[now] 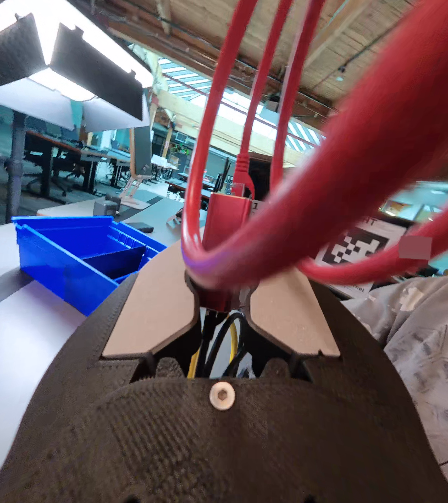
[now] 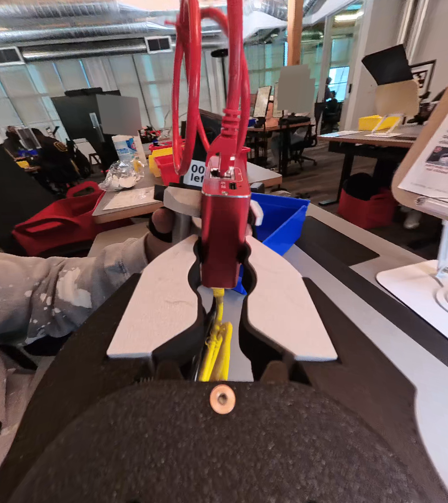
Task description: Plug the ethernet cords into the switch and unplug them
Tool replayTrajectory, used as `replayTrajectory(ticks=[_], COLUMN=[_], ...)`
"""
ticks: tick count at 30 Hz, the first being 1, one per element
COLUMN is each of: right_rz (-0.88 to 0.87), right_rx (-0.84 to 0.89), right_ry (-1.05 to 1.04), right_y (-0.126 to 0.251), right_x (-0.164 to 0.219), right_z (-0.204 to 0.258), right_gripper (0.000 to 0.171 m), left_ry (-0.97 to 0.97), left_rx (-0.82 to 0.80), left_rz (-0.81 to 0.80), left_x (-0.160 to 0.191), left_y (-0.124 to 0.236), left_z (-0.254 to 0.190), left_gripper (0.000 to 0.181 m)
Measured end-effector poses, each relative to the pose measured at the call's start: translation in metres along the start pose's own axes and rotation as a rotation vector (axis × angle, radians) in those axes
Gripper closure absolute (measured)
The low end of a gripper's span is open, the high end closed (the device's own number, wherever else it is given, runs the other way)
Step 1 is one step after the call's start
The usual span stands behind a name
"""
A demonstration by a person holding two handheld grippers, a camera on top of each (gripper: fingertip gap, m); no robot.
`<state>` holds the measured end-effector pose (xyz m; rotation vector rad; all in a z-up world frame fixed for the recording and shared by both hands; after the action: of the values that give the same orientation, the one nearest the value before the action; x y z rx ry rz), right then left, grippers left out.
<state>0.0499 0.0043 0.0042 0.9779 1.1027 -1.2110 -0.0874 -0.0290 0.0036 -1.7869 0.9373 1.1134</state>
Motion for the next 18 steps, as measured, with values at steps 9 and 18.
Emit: replayTrajectory(ticks=[9,18], right_rz=[-0.167,0.359], right_rx=[0.234,0.217], right_ry=[-0.086,0.112], right_y=[0.056,0.043], right_x=[-0.029,0.000], right_z=[-0.035,-0.025], right_gripper=[0.145,0.145], left_ry=[0.039,-0.261], left_rx=[-0.182,-0.134], left_rz=[0.165,0.255], left_x=[0.054,0.041], left_y=[0.034,-0.009], left_z=[0.069,0.018], left_gripper=[0.144,0.132])
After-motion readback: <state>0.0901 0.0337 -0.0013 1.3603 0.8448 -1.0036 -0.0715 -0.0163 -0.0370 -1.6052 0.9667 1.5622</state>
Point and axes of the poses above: each gripper's, where its closed fingertips meet, y back along the fingers, x out of its underside, z = x × y across the jaws, the point moved 8 cm from there along y, back along the fingers, and after that the axes turned 5 degrees about -y, right-handed, at the moved point
